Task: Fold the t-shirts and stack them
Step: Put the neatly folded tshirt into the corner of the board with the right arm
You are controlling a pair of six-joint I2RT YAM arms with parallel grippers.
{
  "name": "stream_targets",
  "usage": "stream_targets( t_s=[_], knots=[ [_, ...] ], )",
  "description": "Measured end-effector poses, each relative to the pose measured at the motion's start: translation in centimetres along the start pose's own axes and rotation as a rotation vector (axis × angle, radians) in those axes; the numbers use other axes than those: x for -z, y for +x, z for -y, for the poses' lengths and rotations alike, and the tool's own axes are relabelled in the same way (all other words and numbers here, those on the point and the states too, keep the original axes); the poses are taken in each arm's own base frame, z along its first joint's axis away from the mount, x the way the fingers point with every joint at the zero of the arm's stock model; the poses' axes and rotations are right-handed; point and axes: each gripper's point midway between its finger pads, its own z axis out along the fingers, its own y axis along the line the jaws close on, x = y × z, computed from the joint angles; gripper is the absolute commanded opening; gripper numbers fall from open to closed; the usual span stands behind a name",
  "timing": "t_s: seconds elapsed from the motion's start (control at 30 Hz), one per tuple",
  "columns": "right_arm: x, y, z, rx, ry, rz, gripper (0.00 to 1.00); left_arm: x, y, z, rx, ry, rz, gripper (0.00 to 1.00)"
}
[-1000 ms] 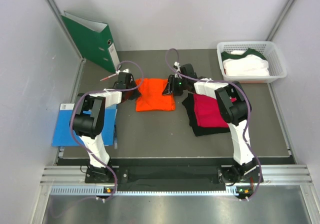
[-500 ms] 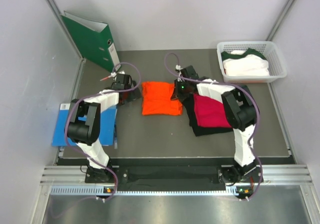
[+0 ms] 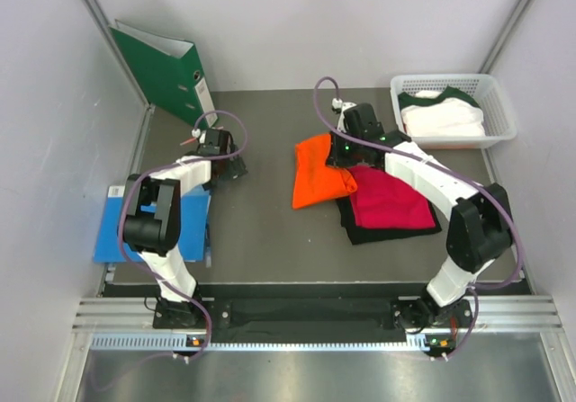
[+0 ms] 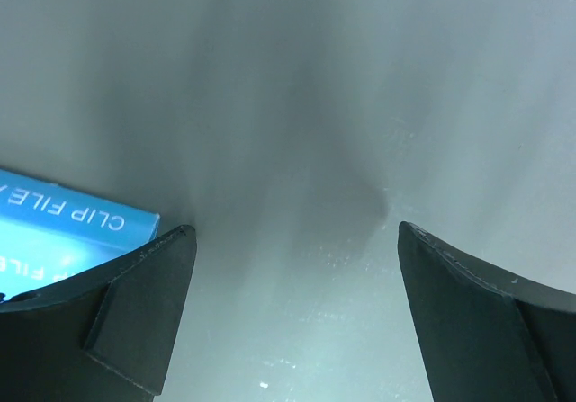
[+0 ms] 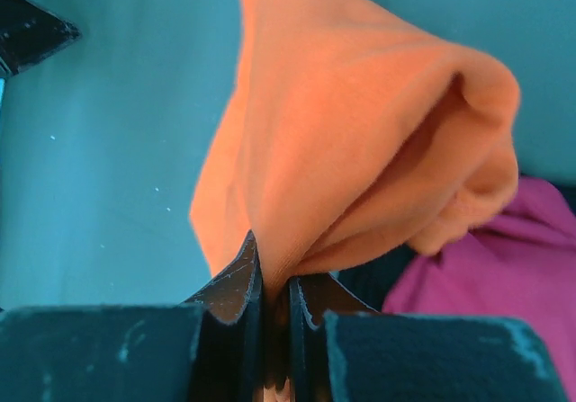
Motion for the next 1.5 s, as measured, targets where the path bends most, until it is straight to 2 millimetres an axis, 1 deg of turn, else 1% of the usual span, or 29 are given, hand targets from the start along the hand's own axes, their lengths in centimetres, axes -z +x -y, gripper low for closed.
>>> stream_targets(
  t_s=[0.07, 0.13, 0.2, 0.33, 0.4, 0.53, 0.6, 0.73, 0.83, 0.9, 0.97, 1.03, 1.13, 1.27, 1.37, 1.4, 1.47, 1.5],
  knots=[
    [1.2, 0.0, 0.3, 0.006, 0.023, 0.004, 0.0, -0.1, -0.1, 0.1, 0.0, 0.0, 0.001, 0.98],
    [2.2, 0.4, 0.7, 0.006, 0.048, 0.003, 0.0, -0.3, -0.2, 0.1, 0.0, -0.002, 0.002, 0.98],
    [3.4, 1.3, 1.4, 0.004, 0.078, -0.004, 0.0, -0.4, -0.4, 0.2, 0.001, -0.002, 0.005, 0.98],
    [6.0, 3.2, 3.3, -0.005, 0.156, -0.011, 0.0, -0.6, -0.6, 0.4, 0.002, -0.001, 0.01, 0.98],
    [7.4, 4.0, 4.6, -0.021, 0.194, -0.006, 0.0, -0.7, -0.8, 0.5, 0.002, 0.001, 0.014, 0.98],
    [9.8, 5.1, 8.3, -0.093, 0.292, 0.004, 0.0, -0.8, -0.9, 0.6, 0.003, 0.003, 0.016, 0.98],
    [10.6, 5.6, 9.9, -0.125, 0.34, 0.003, 0.0, -0.8, -0.9, 0.6, 0.002, 0.002, 0.016, 0.98],
    [11.8, 6.4, 12.0, -0.177, 0.394, -0.005, 0.0, -1.0, -1.0, 0.7, 0.003, 0.005, 0.02, 0.98],
    [12.1, 7.3, 13.4, -0.205, 0.437, -0.019, 0.0, -1.2, -1.3, 1.0, 0.006, 0.012, 0.031, 0.98],
    [12.3, 8.4, 15.0, -0.233, 0.487, -0.042, 0.0, -1.2, -1.5, 1.1, 0.007, 0.016, 0.034, 0.98],
    [12.4, 9.1, 16.3, -0.257, 0.524, -0.06, 0.0, -1.3, -1.6, 1.2, 0.008, 0.023, 0.037, 0.98],
    [12.3, 9.8, 17.5, -0.274, 0.562, -0.088, 0.0, -1.4, -1.7, 1.4, 0.009, 0.029, 0.041, 0.98],
    [11.5, 10.9, 18.9, -0.28, 0.622, -0.146, 0.0, -1.4, -1.7, 1.5, 0.01, 0.033, 0.043, 0.98],
    [10.8, 11.9, 20.0, -0.275, 0.674, -0.197, 0.0, -1.4, -1.8, 1.6, 0.01, 0.039, 0.044, 0.98],
    [10.7, 12.2, 20.5, -0.271, 0.699, -0.213, 0.01, -1.4, -1.7, 2.3, 0.006, 0.066, 0.042, 0.98],
    [10.7, 12.3, 20.6, -0.271, 0.703, -0.217, 0.01, -1.3, -1.6, 2.7, -0.003, 0.083, 0.046, 0.98],
    [10.7, 12.4, 20.7, -0.27, 0.711, -0.219, 0.01, -1.0, -1.0, 4.0, -0.029, 0.133, 0.042, 0.95],
    [10.7, 12.4, 20.8, -0.269, 0.715, -0.218, 0.01, -0.6, -0.3, 5.3, -0.052, 0.178, 0.038, 0.93]
  ],
)
